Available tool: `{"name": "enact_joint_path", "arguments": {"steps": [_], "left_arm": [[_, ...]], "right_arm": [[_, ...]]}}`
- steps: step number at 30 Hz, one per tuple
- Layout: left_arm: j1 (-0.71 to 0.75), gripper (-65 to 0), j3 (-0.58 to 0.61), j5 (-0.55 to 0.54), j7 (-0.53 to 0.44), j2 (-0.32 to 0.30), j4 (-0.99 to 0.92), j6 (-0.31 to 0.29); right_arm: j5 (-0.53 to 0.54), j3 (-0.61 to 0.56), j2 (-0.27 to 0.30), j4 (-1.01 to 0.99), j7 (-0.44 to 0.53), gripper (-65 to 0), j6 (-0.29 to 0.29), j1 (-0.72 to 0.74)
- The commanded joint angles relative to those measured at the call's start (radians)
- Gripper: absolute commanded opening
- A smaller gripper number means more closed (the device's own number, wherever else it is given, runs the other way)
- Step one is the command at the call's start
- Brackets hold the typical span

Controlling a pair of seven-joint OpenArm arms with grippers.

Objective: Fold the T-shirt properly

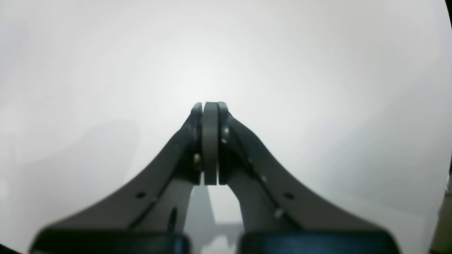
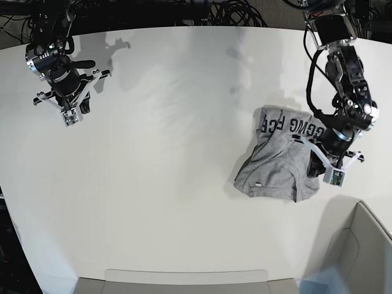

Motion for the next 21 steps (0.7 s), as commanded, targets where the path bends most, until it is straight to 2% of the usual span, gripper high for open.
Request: {"name": "enact_joint_path", "arguments": {"steps": [1, 6, 11, 17, 21], "left_arm": [[0.027, -65.0, -0.022, -0.004, 0.006, -0.008, 0.057, 0.002], [0.25, -65.0, -0.081, -0.006, 0.02, -0.007, 0.204, 0.002], [0.446, -65.0, -0.176, -0.006, 0.0, 0.035, 0.206, -0.003], [0.725, -65.0, -0.187, -0.006, -0.247, 0.061, 0.208, -0.003], [0.874, -65.0, -0.191, 0.002, -0.376, 0.112, 0.203, -0.003]], "right_arm": [[0.007, 0.003, 0.007, 0.016, 0.017, -65.0, 0.005, -0.023], [0.007, 0.029, -0.048, 0.019, 0.083, -65.0, 0.005, -0.168], [0.007, 0.052, -0.077, 0.019, 0.249, -65.0, 0.005, -0.347], [0.002, 0.049, -0.171, 0.019, 0.454, -65.0, 0.005, -0.516], [0.001, 0.049, -0.209, 0.016, 0.493, -65.0, 0.005, -0.58]]}}
